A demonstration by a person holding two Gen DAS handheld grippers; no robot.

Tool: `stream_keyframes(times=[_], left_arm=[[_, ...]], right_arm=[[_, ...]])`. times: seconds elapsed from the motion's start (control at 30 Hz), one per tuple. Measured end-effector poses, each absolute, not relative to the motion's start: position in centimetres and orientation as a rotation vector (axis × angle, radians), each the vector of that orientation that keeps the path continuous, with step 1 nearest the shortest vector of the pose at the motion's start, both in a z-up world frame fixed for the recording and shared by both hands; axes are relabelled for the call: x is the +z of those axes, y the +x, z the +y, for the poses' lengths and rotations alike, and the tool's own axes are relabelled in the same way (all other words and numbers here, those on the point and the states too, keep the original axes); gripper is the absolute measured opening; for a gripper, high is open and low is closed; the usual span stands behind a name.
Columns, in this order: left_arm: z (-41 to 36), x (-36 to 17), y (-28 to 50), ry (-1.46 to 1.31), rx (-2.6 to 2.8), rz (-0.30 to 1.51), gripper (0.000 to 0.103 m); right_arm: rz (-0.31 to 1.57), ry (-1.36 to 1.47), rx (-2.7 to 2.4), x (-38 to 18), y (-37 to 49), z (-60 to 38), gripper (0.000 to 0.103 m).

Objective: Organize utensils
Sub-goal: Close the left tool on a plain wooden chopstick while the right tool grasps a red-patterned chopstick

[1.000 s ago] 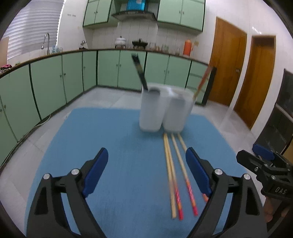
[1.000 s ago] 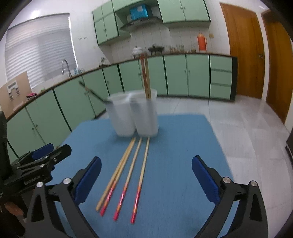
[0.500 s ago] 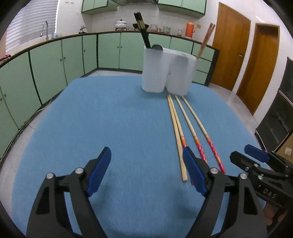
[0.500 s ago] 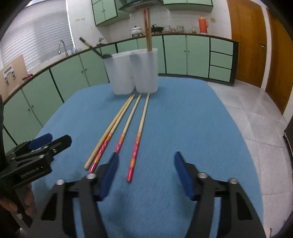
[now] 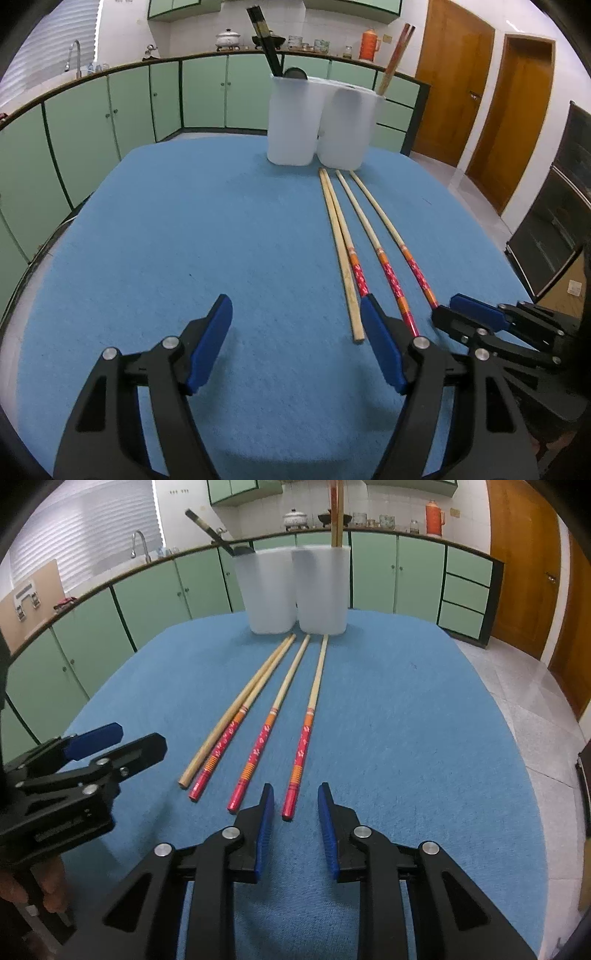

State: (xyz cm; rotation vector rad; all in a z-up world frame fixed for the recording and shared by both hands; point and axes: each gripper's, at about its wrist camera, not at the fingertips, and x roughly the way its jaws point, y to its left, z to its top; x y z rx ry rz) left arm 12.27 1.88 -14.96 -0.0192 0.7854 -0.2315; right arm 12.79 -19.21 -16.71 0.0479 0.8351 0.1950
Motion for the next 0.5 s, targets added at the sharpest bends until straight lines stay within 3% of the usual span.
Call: stream_keyframes(times=[0.2, 0.5], left_arm=[[1.3, -15.4, 12.4, -0.006, -0.264, 0.825, 0.066], [0.4, -16.3, 12.9, 0.018, -0.273, 0.882, 0.064]], right_arm=[[0.85, 0.054, 0.175, -16.9, 13.1, -19.4, 0.007], [0.853, 0.083, 0.187, -16.9, 13.1, -19.8, 0.007]])
